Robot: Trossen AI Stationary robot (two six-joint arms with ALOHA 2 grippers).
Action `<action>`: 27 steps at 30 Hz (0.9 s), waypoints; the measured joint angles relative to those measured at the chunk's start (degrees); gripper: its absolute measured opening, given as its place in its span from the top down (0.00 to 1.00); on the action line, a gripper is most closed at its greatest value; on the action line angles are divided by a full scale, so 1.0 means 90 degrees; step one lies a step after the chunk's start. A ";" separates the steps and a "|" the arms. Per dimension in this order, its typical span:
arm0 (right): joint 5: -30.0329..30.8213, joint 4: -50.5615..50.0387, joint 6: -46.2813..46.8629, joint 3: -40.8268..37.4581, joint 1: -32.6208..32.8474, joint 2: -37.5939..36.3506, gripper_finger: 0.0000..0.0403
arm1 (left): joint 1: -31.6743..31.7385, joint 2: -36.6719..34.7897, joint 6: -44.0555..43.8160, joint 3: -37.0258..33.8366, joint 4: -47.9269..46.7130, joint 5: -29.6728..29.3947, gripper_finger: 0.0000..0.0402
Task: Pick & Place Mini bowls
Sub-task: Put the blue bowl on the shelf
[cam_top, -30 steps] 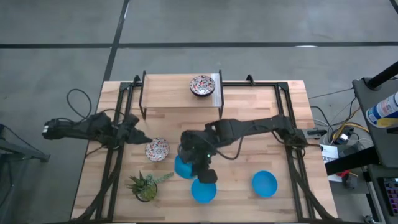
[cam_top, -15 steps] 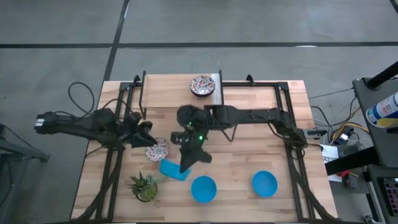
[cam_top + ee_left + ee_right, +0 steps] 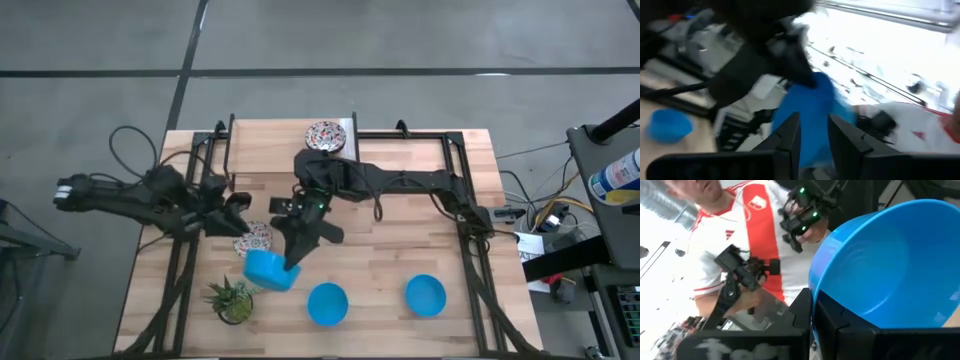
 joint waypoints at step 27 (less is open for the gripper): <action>-0.0298 0.0600 0.0338 -0.0005 -0.0121 -0.0010 0.98 | -0.0230 0.0904 0.0140 0.0890 0.0046 0.1091 0.78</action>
